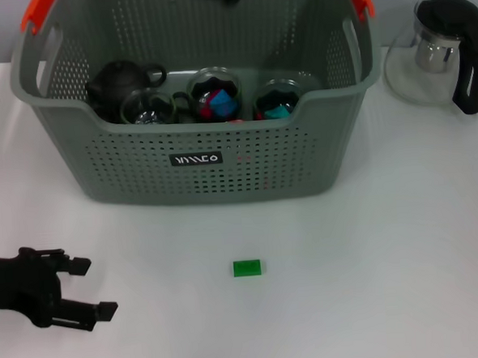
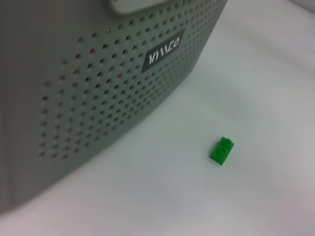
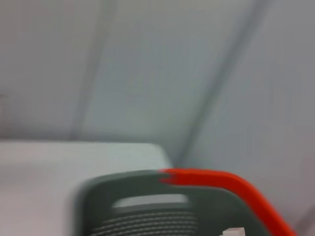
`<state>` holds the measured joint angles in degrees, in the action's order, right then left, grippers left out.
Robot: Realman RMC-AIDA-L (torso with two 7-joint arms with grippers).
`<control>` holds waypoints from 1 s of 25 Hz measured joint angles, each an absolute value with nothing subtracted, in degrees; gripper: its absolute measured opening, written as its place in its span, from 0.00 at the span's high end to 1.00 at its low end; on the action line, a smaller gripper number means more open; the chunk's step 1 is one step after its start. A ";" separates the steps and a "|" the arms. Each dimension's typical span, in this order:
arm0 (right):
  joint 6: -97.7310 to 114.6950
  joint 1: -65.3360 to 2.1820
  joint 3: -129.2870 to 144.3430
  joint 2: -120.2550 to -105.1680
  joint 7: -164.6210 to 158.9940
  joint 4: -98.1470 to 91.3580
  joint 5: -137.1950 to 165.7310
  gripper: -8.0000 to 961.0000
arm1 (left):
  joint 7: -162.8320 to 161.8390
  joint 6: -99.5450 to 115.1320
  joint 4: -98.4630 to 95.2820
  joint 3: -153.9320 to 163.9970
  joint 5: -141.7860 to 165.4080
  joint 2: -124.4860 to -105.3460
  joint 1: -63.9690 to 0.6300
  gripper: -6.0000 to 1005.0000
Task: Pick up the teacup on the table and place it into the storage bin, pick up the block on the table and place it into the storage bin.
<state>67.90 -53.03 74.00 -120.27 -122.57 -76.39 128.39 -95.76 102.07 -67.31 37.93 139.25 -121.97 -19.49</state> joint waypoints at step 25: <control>60.19 -50.44 67.52 -120.34 -119.24 -63.27 125.14 0.43 | -95.18 101.90 -67.01 38.13 138.99 -121.82 -22.32 0.07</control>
<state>60.19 -50.44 67.52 -120.34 -119.24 -63.27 125.14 -95.18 101.90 -67.01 38.13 138.99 -121.82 -22.32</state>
